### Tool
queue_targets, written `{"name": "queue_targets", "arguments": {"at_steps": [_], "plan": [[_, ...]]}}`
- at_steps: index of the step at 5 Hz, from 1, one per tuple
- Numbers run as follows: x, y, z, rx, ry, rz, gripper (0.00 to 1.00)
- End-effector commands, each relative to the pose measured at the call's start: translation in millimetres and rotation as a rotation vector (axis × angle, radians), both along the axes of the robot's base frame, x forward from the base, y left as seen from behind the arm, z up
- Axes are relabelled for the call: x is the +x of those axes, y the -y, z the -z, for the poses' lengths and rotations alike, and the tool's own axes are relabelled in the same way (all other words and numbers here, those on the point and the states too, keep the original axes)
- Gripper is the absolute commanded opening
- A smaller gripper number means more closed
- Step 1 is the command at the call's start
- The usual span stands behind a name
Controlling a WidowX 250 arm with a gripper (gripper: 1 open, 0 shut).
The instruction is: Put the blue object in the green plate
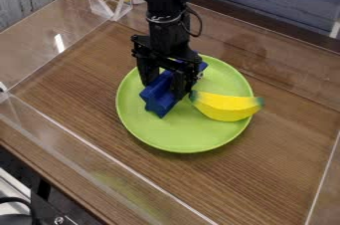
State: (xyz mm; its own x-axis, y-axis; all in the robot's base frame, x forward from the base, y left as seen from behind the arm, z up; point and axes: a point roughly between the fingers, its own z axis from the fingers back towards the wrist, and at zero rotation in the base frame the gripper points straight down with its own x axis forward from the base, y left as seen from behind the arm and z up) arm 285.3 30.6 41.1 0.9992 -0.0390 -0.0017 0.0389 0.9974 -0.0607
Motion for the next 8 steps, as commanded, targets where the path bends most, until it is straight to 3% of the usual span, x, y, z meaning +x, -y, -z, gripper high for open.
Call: {"name": "queue_targets", "arguments": {"at_steps": [1, 8], "plan": [[3.2, 2.3, -4.2, 0.004, 0.02, -0.004, 0.0], [3.9, 7.1, 0.1, -0.003, 0.012, -0.031, 0.0]]}}
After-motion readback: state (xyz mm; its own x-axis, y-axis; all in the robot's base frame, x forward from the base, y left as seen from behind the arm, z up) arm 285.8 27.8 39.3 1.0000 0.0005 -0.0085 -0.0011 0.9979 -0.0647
